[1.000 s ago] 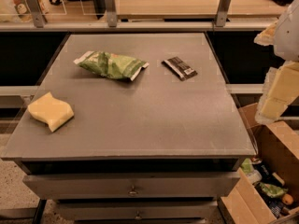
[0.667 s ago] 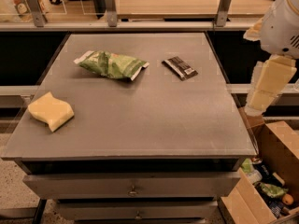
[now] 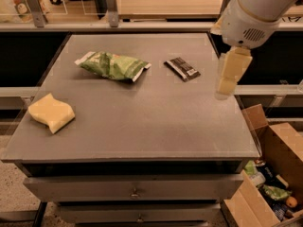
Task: Pick green jalapeno chip bag
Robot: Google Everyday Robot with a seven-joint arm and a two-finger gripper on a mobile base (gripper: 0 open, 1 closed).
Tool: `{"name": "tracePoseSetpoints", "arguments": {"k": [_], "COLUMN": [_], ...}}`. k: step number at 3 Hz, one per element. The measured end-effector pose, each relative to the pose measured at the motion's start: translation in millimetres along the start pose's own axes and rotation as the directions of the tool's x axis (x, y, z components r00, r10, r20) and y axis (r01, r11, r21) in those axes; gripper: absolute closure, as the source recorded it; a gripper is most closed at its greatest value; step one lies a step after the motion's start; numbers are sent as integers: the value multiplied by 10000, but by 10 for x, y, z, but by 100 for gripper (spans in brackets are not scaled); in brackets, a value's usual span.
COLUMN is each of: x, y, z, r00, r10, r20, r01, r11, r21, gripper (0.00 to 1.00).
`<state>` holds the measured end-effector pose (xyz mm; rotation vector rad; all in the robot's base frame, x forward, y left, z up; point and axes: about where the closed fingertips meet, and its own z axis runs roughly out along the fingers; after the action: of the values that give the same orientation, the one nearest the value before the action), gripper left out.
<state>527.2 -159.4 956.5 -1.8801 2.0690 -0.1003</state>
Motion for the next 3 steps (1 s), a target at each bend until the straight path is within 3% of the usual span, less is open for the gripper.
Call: {"name": "tracePoseSetpoints", "arguments": {"k": [1,2,3], "x": [-300,-659,-659], "y": [-258,-580,-580], "z": [321,640,640], "r00": [9987,9959,9959], "r10": [-457,-817,-818], "r20": [239,387,387], "r01": [453,774,775], "r11": [9988,9917,9917], "r21": [183,1025,1024], "gripper": [0,0,0]}}
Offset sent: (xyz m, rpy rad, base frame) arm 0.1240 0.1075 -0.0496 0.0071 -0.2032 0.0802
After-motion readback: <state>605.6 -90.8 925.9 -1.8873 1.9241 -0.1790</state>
